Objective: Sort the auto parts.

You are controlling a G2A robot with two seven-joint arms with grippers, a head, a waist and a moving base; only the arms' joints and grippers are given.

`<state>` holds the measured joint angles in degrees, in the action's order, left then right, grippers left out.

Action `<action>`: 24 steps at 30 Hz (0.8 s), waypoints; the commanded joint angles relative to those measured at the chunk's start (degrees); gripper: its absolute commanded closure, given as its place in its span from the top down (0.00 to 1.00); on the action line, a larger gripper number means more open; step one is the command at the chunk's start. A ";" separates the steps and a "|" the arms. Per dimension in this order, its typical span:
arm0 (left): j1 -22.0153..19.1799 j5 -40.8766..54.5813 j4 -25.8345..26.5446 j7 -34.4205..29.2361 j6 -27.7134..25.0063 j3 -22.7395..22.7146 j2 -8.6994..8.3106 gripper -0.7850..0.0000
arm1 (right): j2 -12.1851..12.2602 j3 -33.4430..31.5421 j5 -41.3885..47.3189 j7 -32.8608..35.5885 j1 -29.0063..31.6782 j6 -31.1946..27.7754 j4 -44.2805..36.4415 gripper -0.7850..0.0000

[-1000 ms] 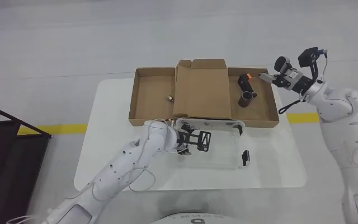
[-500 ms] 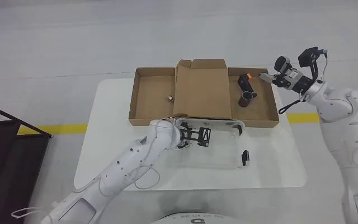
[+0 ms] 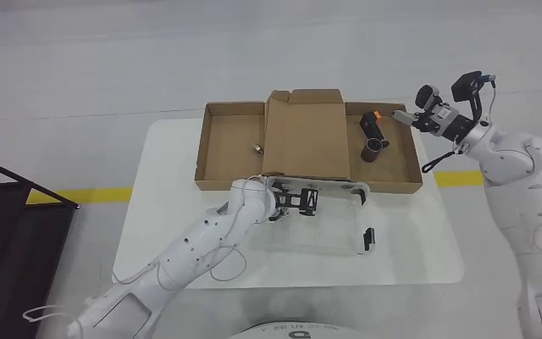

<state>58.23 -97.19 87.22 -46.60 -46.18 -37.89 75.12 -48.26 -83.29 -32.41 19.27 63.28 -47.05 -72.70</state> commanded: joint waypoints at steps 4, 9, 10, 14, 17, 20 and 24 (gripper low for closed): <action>-0.03 0.17 -0.45 -0.20 -0.05 0.40 0.24 0.69 | 0.00 -0.01 0.00 0.00 0.01 -0.02 -0.01 1.00; -0.07 4.56 -0.20 2.94 -2.54 0.42 0.54 0.66 | 0.00 -0.01 0.00 0.00 0.01 -0.02 -0.01 1.00; -0.05 5.70 0.10 3.75 -2.88 0.27 0.58 0.68 | 0.00 -0.01 0.00 0.00 0.01 -0.02 -0.01 1.00; -0.17 6.39 0.86 3.87 -2.01 -0.48 0.53 0.65 | 0.00 -0.01 0.00 0.00 0.01 -0.02 -0.01 1.00; -0.08 4.18 1.32 2.17 -0.11 -0.75 0.39 0.64 | 0.00 -0.01 0.00 0.00 0.01 -0.02 -0.01 1.00; 0.22 -0.02 1.68 -0.13 2.45 -0.34 0.28 0.61 | 0.00 -0.01 0.00 0.00 0.01 -0.02 -0.01 1.00; 0.56 -1.89 1.38 0.01 2.90 0.30 0.32 0.56 | 0.00 -0.01 0.00 0.00 0.01 -0.02 -0.01 1.00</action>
<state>58.79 -98.57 88.71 -46.58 -43.16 -37.81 75.42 -48.26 -83.29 -32.41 19.27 63.28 -47.05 -72.70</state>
